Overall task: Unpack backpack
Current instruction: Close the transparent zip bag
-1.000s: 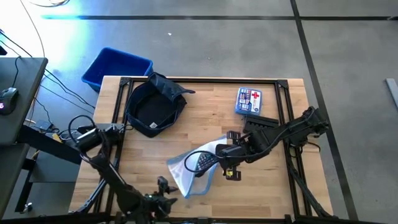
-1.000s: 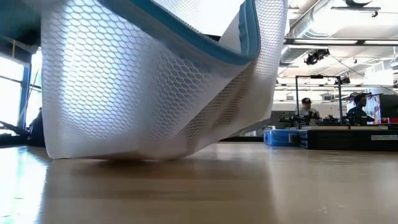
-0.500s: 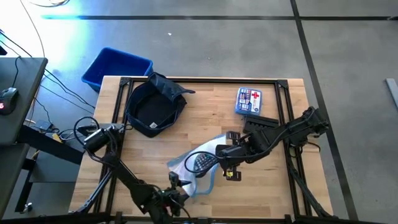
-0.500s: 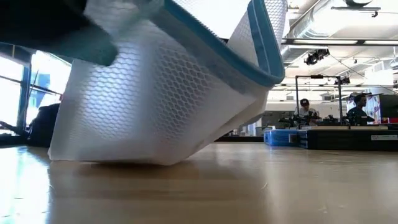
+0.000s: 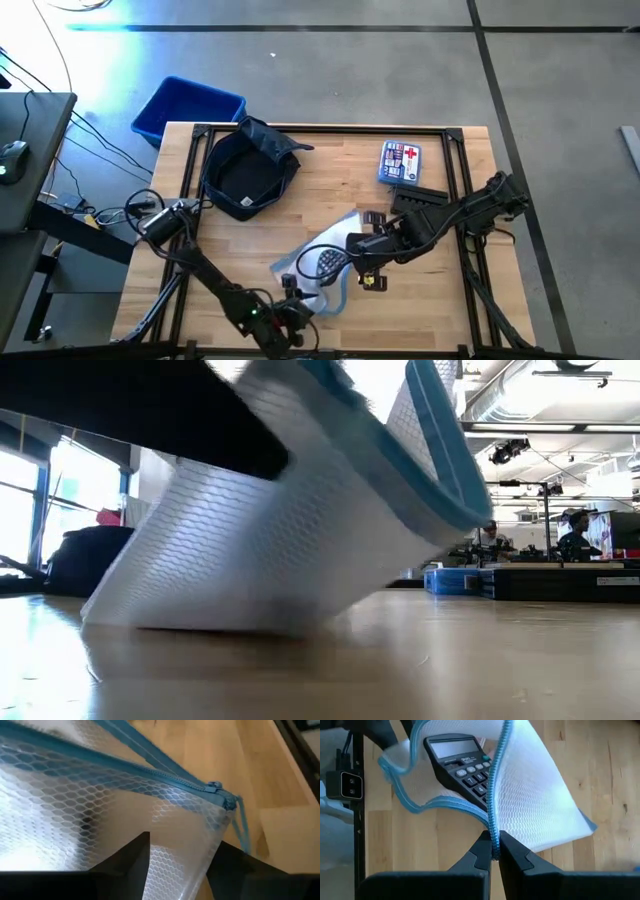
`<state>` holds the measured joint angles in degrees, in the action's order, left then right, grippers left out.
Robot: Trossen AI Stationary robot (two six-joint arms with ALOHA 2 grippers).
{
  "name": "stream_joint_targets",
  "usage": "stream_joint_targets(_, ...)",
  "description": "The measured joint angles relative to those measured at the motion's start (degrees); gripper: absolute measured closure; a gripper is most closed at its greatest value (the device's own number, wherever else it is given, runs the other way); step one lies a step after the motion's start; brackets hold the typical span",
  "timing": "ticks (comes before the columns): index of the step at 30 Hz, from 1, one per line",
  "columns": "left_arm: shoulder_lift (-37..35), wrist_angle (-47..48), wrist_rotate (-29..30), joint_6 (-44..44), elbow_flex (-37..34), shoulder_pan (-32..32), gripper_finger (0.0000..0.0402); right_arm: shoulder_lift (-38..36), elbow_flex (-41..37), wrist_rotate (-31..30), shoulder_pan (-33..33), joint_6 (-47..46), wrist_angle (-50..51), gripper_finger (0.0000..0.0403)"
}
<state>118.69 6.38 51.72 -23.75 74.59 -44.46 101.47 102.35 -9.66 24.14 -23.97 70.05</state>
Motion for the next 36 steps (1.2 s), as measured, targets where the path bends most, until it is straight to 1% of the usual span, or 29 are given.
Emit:
stream_joint_targets(2, 0.2, -0.3, 0.3, 0.0, 0.0, 0.4, 0.0268, 0.0, 0.0, -0.1, 0.0, -0.1, 0.0, 0.0403)
stream_joint_targets(3, 0.1, -0.2, 0.8, 0.2, 0.1, 0.4, 0.0280, 0.0, 0.0, -0.2, 0.0, -0.2, 0.0, 0.0403)
stream_joint_targets(4, 0.1, 0.3, 1.2, 1.1, 0.4, 0.2, 0.0298, 0.0, 0.0, -0.2, 0.1, -0.2, 0.0, 0.0403)
stream_joint_targets(6, -0.4, 1.7, 2.4, 2.7, 1.3, -0.6, 0.0350, 0.0, 0.0, -0.5, 0.3, -0.1, 0.1, 0.0403)
stream_joint_targets(7, -0.7, 2.7, 4.1, 3.5, 1.9, -1.4, 0.0375, 0.0, 0.0, -1.1, 0.3, 0.0, 0.1, 0.0403)
stream_joint_targets(8, -1.2, 3.6, 6.3, 4.0, 2.4, -2.3, 0.0388, 0.0, -0.3, -1.8, 0.3, -0.2, 0.0, 0.0403)
stream_joint_targets(11, -2.5, 7.4, 16.6, 3.4, 4.2, -6.0, 0.0394, 0.0, -3.1, -2.3, 0.3, -0.9, 0.3, 0.0403)
stream_joint_targets(14, -4.5, 13.9, 26.0, -1.9, 5.3, -10.1, 0.0400, 0.0, -7.7, -2.5, 0.3, -1.4, 0.3, 0.0403)
stream_joint_targets(16, -6.1, 18.4, 30.2, -7.5, 5.3, -12.2, 0.0401, -0.1, -11.4, -3.5, 0.4, -2.4, 0.1, 0.0403)
stream_joint_targets(18, -7.3, 22.9, 32.5, -12.9, 5.3, -13.6, 0.0401, 0.0, -14.6, -3.6, 0.3, -3.0, -0.1, 0.0402)
stream_joint_targets(20, -7.8, 26.3, 32.8, -17.2, 5.3, -13.9, 0.0401, 0.1, -16.1, -3.8, 0.1, -3.2, -0.2, 0.0396)
stream_joint_targets(23, -7.9, 29.3, 32.4, -21.2, 5.3, -13.3, 0.0401, 0.1, -15.0, -5.4, 0.0, -5.4, 2.5, 0.0377)
stream_joint_targets(26, -7.9, 29.7, 31.3, -22.4, 5.3, -12.4, 0.0401, 0.1, -10.5, -7.1, 0.0, -6.1, 6.9, 0.0344)
stream_joint_targets(30, -7.9, 29.8, 30.7, -23.1, 5.0, -12.0, 0.0402, 0.0, -2.9, -11.3, 0.5, -7.1, 11.8, 0.0288)
stream_joint_targets(34, -7.9, 29.8, 31.1, -24.2, 5.0, -12.1, 0.0402, -0.1, 2.5, -15.9, 3.3, -6.1, 11.2, 0.0237)
stream_joint_targets(36, -7.9, 29.8, 31.7, -24.9, 5.0, -12.1, 0.0402, -0.1, 3.0, -18.6, 5.9, -4.1, 7.0, 0.0222)
